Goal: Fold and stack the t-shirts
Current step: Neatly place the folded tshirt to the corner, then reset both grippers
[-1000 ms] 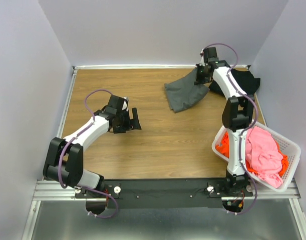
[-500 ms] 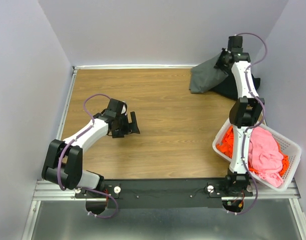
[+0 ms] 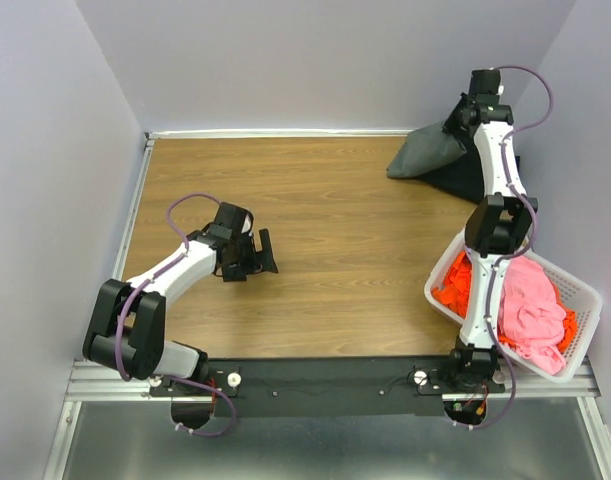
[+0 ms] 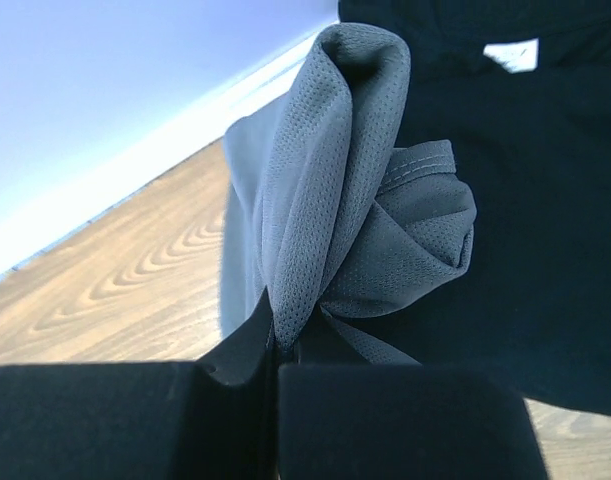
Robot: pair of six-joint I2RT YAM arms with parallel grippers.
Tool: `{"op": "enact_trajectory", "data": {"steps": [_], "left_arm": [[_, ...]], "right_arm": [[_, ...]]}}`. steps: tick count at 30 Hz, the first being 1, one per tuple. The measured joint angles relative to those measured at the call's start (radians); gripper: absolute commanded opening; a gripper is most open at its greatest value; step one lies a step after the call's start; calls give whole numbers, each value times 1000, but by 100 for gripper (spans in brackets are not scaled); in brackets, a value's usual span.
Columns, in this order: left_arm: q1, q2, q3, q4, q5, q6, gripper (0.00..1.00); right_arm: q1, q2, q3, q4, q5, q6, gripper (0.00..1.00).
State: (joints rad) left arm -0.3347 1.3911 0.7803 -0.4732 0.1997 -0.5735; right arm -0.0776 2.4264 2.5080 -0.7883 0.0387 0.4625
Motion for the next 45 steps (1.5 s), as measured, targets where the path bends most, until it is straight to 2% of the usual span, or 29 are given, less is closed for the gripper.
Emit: {"op": "enact_trajectory", "data": {"steps": [10,24,30,32,33,35,36,38,40,45], "left_arm": [[0,0,-26,13,0,0,98],[0,-25,-53,16,0,-1,98],[0,-34,-53,15,0,-4,98],[0,-40,-53,14,0,-7,98],[0,-45,-53,13,0,-8,98],[0,-55,-53,11,0,-11,98],[0,-58,-53,10,0,-11,98],[0,-68,-53,8,0,-12,98],[0,-77,-53,5,0,-12,98],[0,-85,-39,-9,-4,-12,98]], "right_arm": [[-56,-108,-14,8,44,16,2],[-126,-115,-73,11,64,6,2],[-125,-115,-106,12,131,-17,2],[-125,-115,-109,13,167,-22,8],[-125,-115,-109,14,190,-24,23],[-125,-115,-114,23,234,-26,42],[-125,-115,-122,31,257,-26,71],[-125,-122,-163,48,298,-21,89],[-126,-135,-222,54,337,-12,100],[-126,-200,-408,53,419,10,100]]}}
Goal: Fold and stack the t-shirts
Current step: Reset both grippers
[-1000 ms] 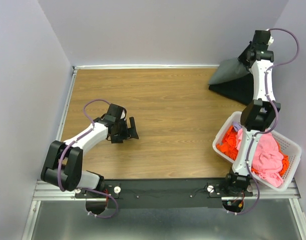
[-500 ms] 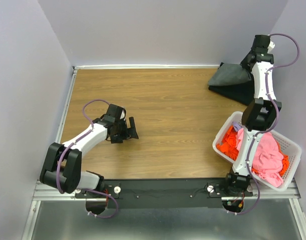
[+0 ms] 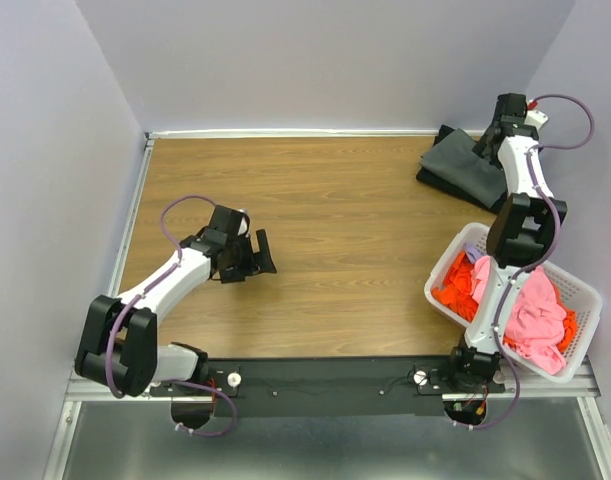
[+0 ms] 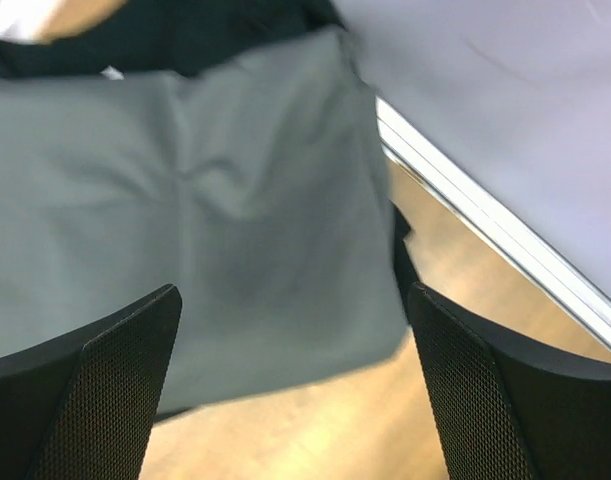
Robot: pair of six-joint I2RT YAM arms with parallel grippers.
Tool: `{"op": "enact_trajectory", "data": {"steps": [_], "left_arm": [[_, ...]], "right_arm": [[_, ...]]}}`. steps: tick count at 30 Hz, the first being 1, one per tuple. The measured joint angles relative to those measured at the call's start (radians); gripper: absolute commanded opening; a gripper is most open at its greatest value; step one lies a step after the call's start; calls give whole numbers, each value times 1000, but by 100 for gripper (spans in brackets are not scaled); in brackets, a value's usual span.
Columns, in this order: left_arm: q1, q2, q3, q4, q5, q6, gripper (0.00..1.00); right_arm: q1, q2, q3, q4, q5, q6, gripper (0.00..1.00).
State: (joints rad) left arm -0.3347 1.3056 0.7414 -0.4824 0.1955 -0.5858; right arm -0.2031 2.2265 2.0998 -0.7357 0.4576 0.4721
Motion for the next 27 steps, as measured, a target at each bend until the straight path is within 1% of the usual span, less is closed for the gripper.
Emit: {"op": "enact_trajectory", "data": {"steps": [6,11,16,20,25,27], "left_arm": [[0,-32,23,-6,-24,2,98],[0,-82,27,-6,-58,3,98],[0,-166,31,0,-117,-3,98],[0,-228,35,20,-180,-21,98],[0,-280,35,48,-222,-35,98],[0,-293,35,57,-234,-36,98]], "right_arm": [[-1,-104,-114,-2,21,0,100],[8,-260,-235,23,14,-36,100],[50,-412,-396,67,-63,-77,100],[146,-523,-551,111,-125,-93,100],[392,-636,-742,159,-209,-91,100],[466,-664,-791,162,-232,-83,100]]}}
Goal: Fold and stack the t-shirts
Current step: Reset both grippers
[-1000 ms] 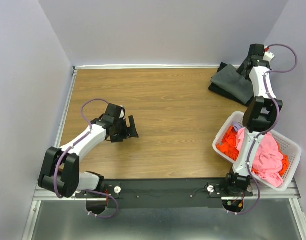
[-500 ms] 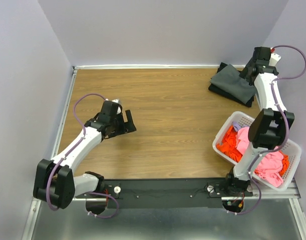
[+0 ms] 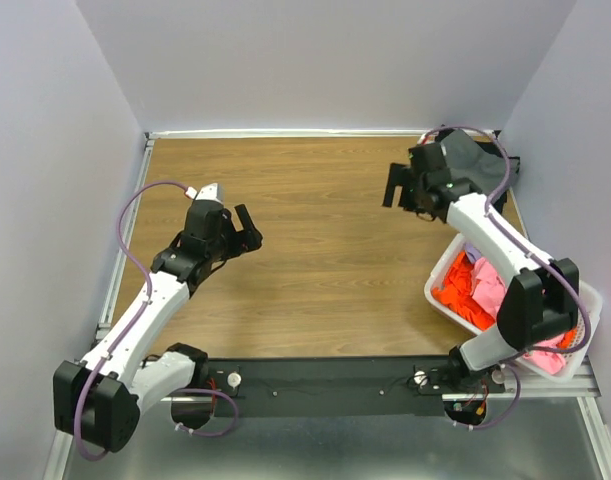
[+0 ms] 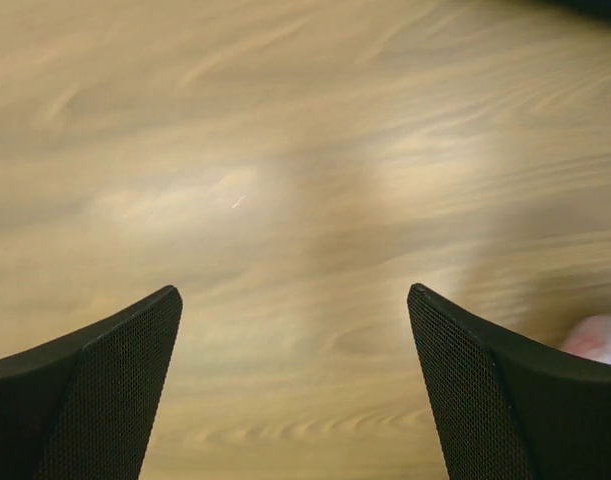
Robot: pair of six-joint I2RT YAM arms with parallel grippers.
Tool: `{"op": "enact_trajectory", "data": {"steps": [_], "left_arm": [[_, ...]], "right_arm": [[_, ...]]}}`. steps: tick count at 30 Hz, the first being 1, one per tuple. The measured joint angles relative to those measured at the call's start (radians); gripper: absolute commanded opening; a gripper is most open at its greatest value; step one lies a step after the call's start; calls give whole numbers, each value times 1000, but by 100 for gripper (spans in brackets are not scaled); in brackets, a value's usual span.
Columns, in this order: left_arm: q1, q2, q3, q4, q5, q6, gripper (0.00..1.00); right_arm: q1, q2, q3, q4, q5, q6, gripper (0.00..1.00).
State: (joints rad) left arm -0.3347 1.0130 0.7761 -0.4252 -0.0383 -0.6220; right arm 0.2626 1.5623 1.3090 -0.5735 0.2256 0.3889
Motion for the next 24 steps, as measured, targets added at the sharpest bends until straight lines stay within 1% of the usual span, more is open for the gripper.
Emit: {"op": "enact_trajectory", "data": {"steps": [4,7,9,14,24], "left_arm": [[0,-16,0,12,-23,0,98],[0,-35,0,14,-42,0,98],[0,-50,0,16,-53,1,98],[0,-90,0,19,-72,2,98],[0,-120,1,23,-93,8,98]], "right_arm": [[136,-76,-101,14,-27,24,100],[204,-137,-167,26,-38,40,100],[228,-169,-205,33,-41,46,100],[236,-217,-260,33,-40,56,100],[236,-237,-262,34,-34,64,100]]}}
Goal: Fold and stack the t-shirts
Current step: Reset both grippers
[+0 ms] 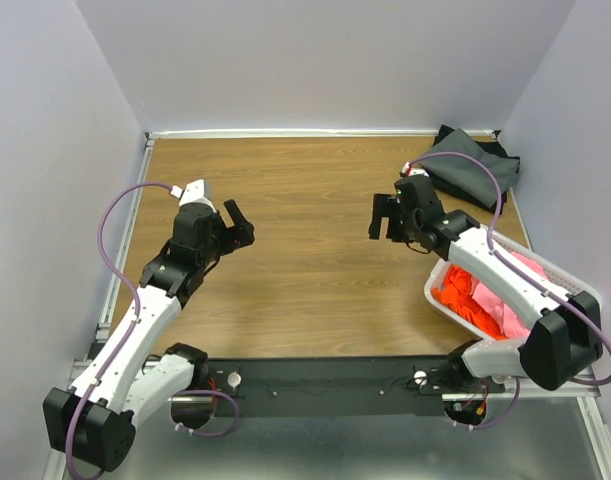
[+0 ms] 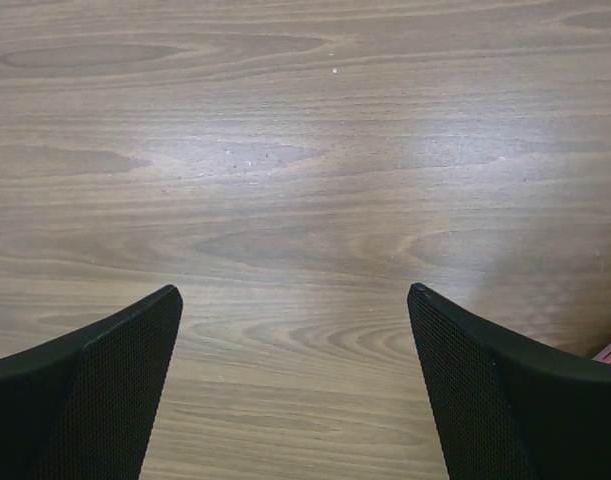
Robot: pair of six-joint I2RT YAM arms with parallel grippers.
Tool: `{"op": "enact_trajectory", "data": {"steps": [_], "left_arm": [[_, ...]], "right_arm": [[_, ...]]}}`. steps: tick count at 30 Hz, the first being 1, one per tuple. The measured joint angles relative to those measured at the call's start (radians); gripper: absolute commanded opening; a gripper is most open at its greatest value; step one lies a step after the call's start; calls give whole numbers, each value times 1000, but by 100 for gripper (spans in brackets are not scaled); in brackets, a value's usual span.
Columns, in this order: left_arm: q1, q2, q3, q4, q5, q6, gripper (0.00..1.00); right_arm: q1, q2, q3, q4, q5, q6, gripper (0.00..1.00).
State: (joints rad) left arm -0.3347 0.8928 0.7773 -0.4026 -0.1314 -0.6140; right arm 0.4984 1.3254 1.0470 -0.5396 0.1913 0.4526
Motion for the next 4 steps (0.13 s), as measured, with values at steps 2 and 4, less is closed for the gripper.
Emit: {"op": "enact_trajectory", "data": {"steps": [2,4], "left_arm": [[0,0,0,0,-3,0,98],[0,-1,0,0,-8,0,98]], "right_arm": [[0,0,0,0,3,0,100],[0,-2,0,0,9,0,100]]}}
